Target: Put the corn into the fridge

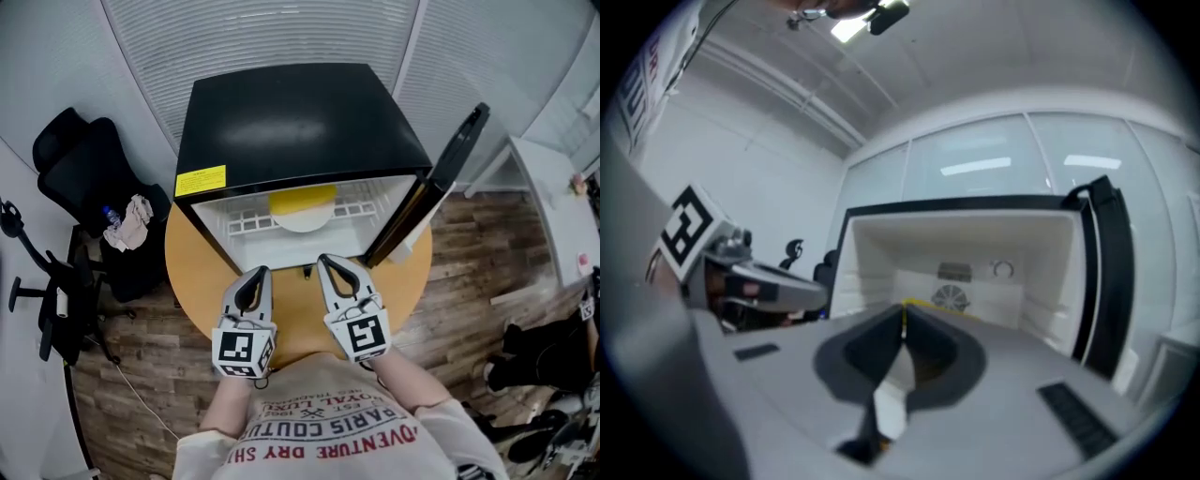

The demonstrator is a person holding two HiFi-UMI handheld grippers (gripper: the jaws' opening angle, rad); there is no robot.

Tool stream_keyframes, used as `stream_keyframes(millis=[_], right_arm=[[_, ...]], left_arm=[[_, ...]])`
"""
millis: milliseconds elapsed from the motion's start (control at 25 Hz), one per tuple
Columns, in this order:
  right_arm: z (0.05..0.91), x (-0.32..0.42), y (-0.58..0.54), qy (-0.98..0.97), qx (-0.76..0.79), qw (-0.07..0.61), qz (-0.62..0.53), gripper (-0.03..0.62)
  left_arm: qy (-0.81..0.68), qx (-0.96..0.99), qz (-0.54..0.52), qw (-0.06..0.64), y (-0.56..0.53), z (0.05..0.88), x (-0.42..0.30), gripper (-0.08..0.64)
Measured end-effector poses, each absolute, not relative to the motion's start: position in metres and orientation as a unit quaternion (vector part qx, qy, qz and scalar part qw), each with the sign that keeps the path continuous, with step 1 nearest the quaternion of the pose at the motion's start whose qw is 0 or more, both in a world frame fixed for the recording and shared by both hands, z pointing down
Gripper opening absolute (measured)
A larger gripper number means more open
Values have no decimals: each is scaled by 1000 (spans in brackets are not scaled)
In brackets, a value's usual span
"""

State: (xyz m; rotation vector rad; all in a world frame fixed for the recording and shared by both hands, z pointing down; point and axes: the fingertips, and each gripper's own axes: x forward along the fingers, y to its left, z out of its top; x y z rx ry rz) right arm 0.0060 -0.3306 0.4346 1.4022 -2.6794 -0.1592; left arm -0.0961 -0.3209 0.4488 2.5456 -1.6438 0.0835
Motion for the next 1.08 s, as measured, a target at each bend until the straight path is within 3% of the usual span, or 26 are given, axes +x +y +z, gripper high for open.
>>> stream_keyframes(millis=[1080], right_arm=[[444, 15, -339, -881, 468, 69, -28, 28]], left_arm=[[-539, 841, 18, 40, -322, 435, -92, 29]])
